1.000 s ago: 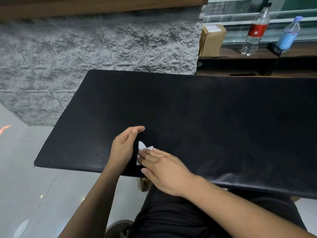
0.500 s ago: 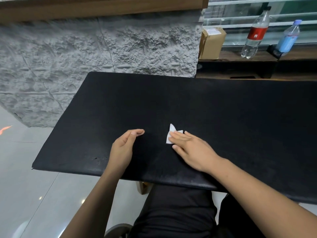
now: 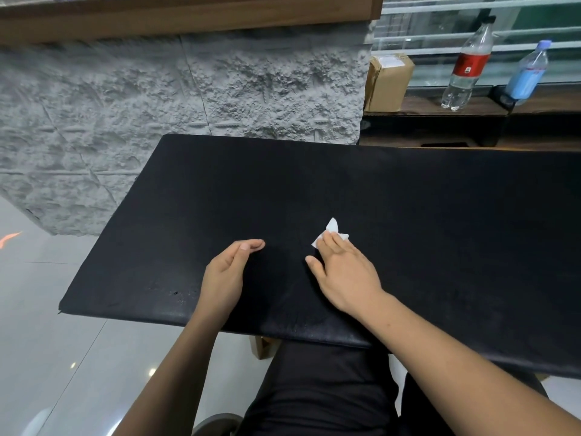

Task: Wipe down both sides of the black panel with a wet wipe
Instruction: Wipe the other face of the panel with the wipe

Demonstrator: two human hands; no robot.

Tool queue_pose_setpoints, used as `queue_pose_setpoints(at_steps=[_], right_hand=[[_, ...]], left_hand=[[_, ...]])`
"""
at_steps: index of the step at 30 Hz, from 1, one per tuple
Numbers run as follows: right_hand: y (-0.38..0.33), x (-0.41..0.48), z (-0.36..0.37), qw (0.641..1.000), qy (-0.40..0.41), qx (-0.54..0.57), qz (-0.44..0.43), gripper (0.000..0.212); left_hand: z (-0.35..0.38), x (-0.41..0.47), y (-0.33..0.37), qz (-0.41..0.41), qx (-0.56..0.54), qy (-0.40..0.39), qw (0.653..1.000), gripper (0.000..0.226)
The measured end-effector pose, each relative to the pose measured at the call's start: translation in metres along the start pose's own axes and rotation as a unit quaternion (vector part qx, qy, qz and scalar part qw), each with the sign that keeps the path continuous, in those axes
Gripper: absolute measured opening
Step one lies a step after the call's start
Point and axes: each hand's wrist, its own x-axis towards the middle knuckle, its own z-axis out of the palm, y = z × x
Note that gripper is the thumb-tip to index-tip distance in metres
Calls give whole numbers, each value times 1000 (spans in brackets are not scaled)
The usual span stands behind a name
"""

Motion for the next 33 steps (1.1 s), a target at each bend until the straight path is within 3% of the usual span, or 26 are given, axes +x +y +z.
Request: queue_pose_setpoints(at_steps=[10,18,27,33], right_hand=[[-57,-9,17,990,-64,36,-122,67],[-30,3,12,980,-82,55,-170,55],[26,21,3,988,-70,50,-131,51],[65,33,-9,994,-47,55,-84,37]], left_hand=[[0,3,0,-1,15,-3,1000,29],[7,28,10,-8,65,-3,998,21],[21,70,14,15,109,2,994,19],[30,96,13,22,138,5,990,21]])
